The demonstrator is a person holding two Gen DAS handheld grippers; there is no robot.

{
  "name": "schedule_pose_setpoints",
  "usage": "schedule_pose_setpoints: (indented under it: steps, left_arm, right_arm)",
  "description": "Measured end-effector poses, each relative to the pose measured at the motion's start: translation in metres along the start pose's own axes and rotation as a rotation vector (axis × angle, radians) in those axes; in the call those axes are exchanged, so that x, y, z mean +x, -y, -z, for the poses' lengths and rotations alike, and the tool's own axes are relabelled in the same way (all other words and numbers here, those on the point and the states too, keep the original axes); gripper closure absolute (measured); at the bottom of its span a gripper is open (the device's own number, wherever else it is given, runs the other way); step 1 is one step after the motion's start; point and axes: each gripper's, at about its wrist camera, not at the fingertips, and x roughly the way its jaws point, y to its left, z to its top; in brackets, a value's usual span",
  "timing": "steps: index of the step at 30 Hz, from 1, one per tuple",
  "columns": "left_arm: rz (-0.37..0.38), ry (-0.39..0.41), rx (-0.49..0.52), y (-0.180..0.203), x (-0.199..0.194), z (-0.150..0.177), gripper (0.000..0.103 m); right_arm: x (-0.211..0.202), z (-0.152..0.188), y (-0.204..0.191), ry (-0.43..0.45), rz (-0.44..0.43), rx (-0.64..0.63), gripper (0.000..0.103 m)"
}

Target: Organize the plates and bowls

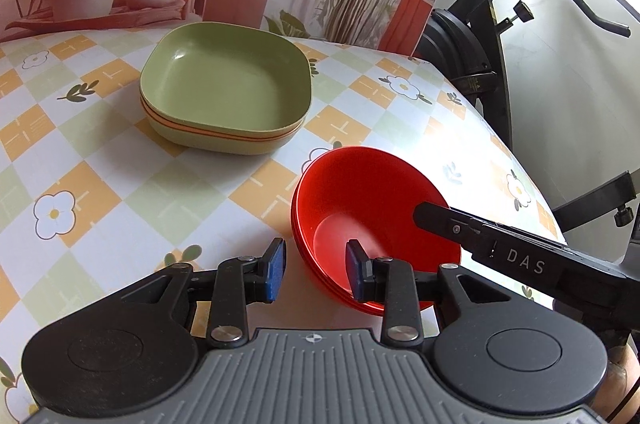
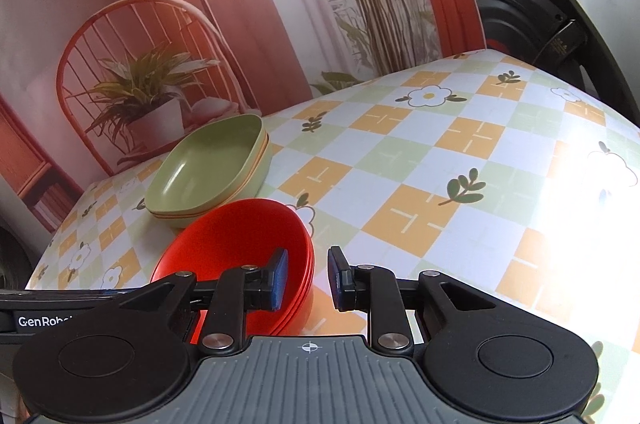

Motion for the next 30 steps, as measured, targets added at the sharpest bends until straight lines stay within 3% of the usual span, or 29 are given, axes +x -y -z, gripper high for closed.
schedule_pose_setpoints:
  steps: [9,21,30]
  left_arm:
    - [0.027,0.003,-0.018,0.001,0.003,0.006,0.077]
    - [0.033,0.011,-0.026,0.000,-0.002,0.006,0.077]
    - [0.042,0.075,-0.018,-0.003,-0.020,-0.015,0.077]
  right_arm:
    - [0.001,0.003,0.004,-0.009,-0.025,0.029,0.092]
    - [-0.003,-0.003,-0.001,0.001,-0.026,0.026,0.093]
    - [-0.005,-0.036,-0.017,0.036,-0.052,0.005,0.093]
